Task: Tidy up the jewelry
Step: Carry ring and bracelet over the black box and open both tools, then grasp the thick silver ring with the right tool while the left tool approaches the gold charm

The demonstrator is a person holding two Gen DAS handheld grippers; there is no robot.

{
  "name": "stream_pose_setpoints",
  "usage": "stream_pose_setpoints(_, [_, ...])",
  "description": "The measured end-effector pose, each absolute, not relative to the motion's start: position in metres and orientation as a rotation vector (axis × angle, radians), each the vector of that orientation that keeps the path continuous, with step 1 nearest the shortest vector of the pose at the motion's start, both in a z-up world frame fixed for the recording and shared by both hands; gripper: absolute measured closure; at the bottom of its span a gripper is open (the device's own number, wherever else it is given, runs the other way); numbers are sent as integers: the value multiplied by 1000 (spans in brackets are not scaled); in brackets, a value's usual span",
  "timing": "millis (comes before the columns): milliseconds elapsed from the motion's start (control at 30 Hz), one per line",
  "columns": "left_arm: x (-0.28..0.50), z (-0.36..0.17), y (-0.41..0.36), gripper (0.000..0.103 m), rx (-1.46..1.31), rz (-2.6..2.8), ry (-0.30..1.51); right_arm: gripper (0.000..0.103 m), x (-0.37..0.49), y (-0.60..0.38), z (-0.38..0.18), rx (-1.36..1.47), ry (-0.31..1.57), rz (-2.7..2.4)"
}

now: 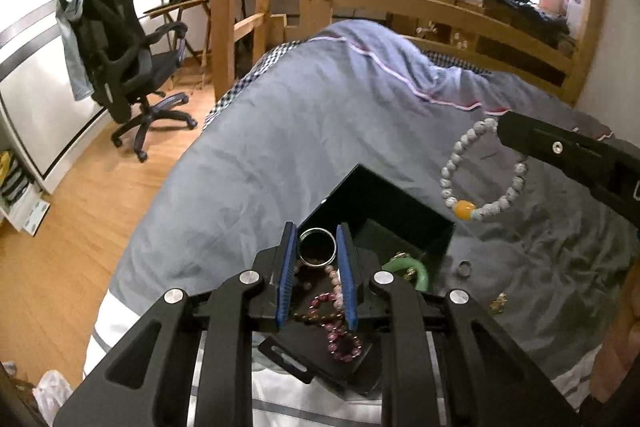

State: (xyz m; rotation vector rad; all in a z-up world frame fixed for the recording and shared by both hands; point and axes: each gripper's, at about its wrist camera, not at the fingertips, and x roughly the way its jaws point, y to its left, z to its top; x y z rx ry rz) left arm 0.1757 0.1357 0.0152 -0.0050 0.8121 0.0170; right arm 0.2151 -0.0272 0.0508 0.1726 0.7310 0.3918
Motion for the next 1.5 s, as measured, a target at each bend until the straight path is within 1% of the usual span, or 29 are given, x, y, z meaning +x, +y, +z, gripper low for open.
stream_pose_setpoints(167, [184, 0, 147, 83, -24, 54, 895, 94, 228, -12, 34, 188, 770, 423])
stream_pose_setpoints(400, [191, -13, 161, 83, -68, 78, 960, 94, 240, 5, 15, 173, 816, 439])
stream_pose_setpoints(500, [191, -15, 158, 83, -57, 80, 972, 94, 243, 5, 6, 187, 843, 444])
stream_pose_setpoints(567, [189, -14, 156, 81, -46, 83, 964, 93, 245, 4, 1, 194, 863, 453])
stream_pose_setpoints(600, [189, -13, 155, 68, -46, 87, 959, 93, 246, 3, -2, 196, 874, 455])
stream_pose_setpoints(633, [189, -12, 155, 46, -44, 96, 955, 92, 246, 2, -3, 195, 883, 456])
stream_pose_setpoints(667, [188, -11, 155, 35, -38, 113, 944, 92, 246, 0, -3, 189, 887, 452])
stream_pose_setpoints(700, [187, -10, 155, 18, -22, 145, 927, 91, 245, -2, -2, 188, 886, 446])
stream_pose_setpoints(767, [186, -6, 154, 17, -1, 170, 905, 88, 244, -10, 2, 190, 877, 429])
stream_pose_setpoints(833, [186, -5, 152, 17, -3, 159, 901, 72, 240, -22, 7, 189, 862, 404])
stream_pose_setpoints(867, [187, -5, 151, 17, -2, 151, 902, 68, 239, -28, 11, 188, 853, 392])
stream_pose_setpoints(933, [187, -4, 143, 17, 7, 114, 892, 51, 236, -39, 16, 180, 841, 368])
stream_pose_setpoints(967, [186, -2, 139, 17, 11, 93, 883, 47, 232, -48, 19, 174, 833, 349])
stream_pose_setpoints(1000, [185, 0, 134, 14, 14, 57, 870, 38, 230, -55, 20, 176, 831, 341])
stream_pose_setpoints(1033, [183, 1, 128, 9, 18, 38, 863, 32, 229, -61, 21, 178, 832, 339])
stream_pose_setpoints(1200, [175, 2, 99, 9, 73, -77, 832, 22, 218, -95, 19, 165, 835, 271])
stream_pose_setpoints(1333, [167, 2, 74, 9, 77, -214, 825, 21, 212, -117, 15, 156, 841, 244])
stream_pose_setpoints(1500, [162, -14, 35, 8, 127, -295, 852, 21, 199, -137, 7, 101, 837, 265])
